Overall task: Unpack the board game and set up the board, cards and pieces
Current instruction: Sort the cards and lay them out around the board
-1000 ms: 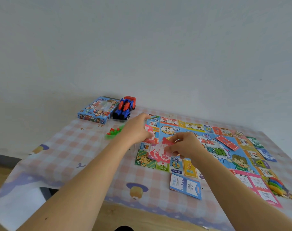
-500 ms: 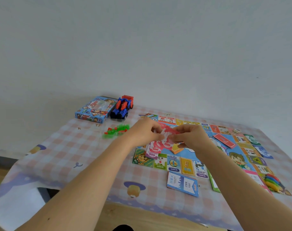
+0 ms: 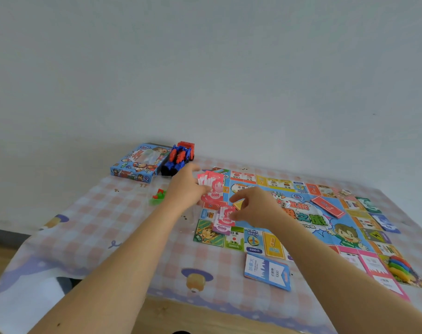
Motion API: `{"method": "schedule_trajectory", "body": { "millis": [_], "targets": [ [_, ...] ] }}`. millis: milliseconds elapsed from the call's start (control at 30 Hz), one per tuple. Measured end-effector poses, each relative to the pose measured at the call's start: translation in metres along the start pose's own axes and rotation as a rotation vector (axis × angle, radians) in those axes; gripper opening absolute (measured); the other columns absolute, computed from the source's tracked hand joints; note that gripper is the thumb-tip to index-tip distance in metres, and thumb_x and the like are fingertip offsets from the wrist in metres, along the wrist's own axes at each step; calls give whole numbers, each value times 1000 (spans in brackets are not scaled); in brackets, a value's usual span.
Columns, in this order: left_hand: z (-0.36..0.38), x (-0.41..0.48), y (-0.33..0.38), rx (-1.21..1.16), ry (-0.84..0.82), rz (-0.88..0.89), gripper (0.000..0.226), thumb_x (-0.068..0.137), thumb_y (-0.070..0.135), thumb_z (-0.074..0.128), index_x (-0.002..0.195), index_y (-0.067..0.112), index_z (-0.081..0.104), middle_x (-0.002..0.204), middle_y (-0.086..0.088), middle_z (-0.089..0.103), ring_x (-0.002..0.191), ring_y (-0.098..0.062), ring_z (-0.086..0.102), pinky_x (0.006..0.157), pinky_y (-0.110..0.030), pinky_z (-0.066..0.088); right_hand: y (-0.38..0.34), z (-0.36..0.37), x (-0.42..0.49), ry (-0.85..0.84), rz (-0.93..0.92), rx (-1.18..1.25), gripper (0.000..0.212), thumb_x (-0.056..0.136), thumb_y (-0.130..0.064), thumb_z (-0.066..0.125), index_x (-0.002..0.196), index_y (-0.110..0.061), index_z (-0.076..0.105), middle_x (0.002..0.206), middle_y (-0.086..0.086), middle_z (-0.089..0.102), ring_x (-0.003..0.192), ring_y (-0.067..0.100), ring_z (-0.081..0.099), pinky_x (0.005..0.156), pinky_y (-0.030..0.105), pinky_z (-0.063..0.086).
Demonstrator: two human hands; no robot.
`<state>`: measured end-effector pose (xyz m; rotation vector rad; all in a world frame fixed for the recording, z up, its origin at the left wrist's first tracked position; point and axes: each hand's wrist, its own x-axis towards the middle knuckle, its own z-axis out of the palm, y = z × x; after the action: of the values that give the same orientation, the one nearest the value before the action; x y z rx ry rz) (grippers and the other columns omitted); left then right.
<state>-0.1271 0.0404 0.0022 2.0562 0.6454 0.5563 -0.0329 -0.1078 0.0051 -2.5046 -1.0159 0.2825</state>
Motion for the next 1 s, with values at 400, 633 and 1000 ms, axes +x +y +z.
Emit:
{"method": "schedule_trajectory", "body": {
  "millis": [400,633,1000],
  "targets": [
    [-6,5,-6,-61,25,21,30,87,9,65,115,6,57,106,-10,69,71,-10,63,50,-13,50,-10,7,12,2,17,-43,28,73,-29,80,91,-26,60,98,-4,51,79,17,52,78,36,53],
    [-1,5,-3,-71,-8,25,22,87,12,65,107,6,58,105,-10,70,82,-17,69,67,-30,59,-13,8,15,-98,-4,-116,35,81,-26,71,115,-24,61,124,4,57,95,22,57,86,35,50],
    [-5,3,-2,-99,7,27,15,87,7,65,99,11,58,98,-10,71,80,-20,70,71,-42,59,-6,-12,5,163,52,378,11,79,-9,73,76,-17,67,67,1,65,55,11,57,52,21,49]
  ]
}}
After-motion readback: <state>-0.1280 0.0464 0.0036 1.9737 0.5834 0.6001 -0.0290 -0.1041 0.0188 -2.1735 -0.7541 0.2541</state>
